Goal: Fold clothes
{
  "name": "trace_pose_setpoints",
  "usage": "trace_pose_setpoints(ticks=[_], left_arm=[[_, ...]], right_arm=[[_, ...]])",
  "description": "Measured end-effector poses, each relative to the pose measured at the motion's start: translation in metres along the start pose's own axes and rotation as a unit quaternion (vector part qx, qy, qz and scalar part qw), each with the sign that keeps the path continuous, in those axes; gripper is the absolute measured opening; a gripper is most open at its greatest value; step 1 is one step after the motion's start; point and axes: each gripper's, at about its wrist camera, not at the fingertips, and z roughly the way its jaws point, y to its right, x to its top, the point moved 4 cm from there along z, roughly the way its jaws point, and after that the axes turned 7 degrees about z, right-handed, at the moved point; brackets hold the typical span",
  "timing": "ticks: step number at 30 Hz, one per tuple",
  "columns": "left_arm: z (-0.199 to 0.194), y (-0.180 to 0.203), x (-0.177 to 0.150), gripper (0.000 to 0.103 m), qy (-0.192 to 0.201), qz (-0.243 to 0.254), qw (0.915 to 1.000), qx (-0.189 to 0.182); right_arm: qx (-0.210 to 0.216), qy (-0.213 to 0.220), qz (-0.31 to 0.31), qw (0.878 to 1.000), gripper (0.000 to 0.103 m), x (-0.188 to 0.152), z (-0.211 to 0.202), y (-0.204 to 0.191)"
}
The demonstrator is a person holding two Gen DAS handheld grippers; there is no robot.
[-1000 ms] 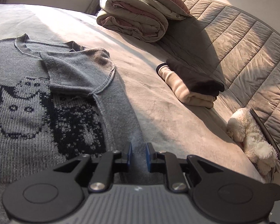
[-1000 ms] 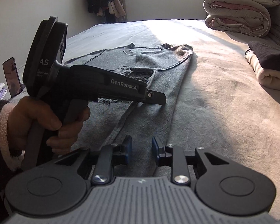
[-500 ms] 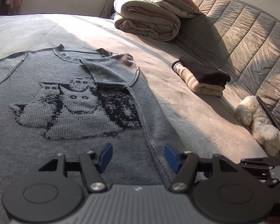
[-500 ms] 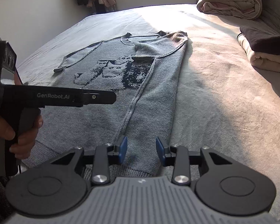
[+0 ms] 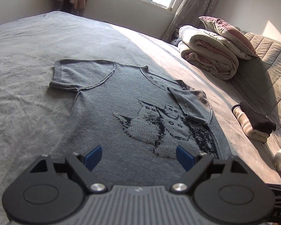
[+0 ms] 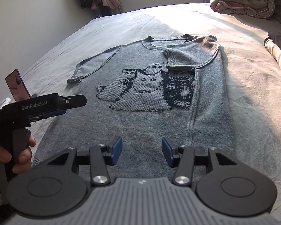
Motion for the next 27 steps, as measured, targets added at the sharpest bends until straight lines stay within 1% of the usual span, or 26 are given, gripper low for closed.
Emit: trace_pose_setpoints(ticks=[2,5,8,11,14,18,23,27], left_arm=[[-0.003,-0.012,0.004,0.087,0.008,-0.010,0.9999,0.011],[-0.007,-0.031,0.008,0.089,0.019,-0.027,0.9994,0.014],[-0.007,-0.049,0.007,0.089,0.024,-0.034,0.9988,0.024],[-0.004,-0.065,0.005,0.089,0.023,-0.044,0.9982,0.033],[0.001,-0.079,0.004,0.089,0.014,-0.062,0.9975,0.031],[0.004,-0.089,0.005,0.089,0.021,-0.072,0.9967,0.030],[0.013,-0.092,0.007,0.089,0.020,-0.083,0.9959,0.030],[0.019,-0.087,0.008,0.089,0.018,-0.074,0.9964,0.035]], right_arm=[[0.001,-0.003,-0.001,1.000,0.054,0.000,0.008,-0.006],[-0.004,-0.011,0.003,1.000,0.055,-0.002,0.023,-0.012],[-0.013,-0.007,0.004,1.000,0.055,-0.004,0.033,-0.014],[-0.019,0.007,-0.007,1.000,0.055,-0.004,0.035,-0.016],[-0.022,0.015,-0.021,0.999,0.055,-0.005,0.037,-0.017],[-0.026,0.020,-0.030,0.999,0.055,-0.004,0.043,-0.019],[-0.029,0.025,-0.036,0.999,0.055,-0.002,0.046,-0.019],[-0.027,0.025,-0.034,0.999,0.056,-0.001,0.042,-0.016]])
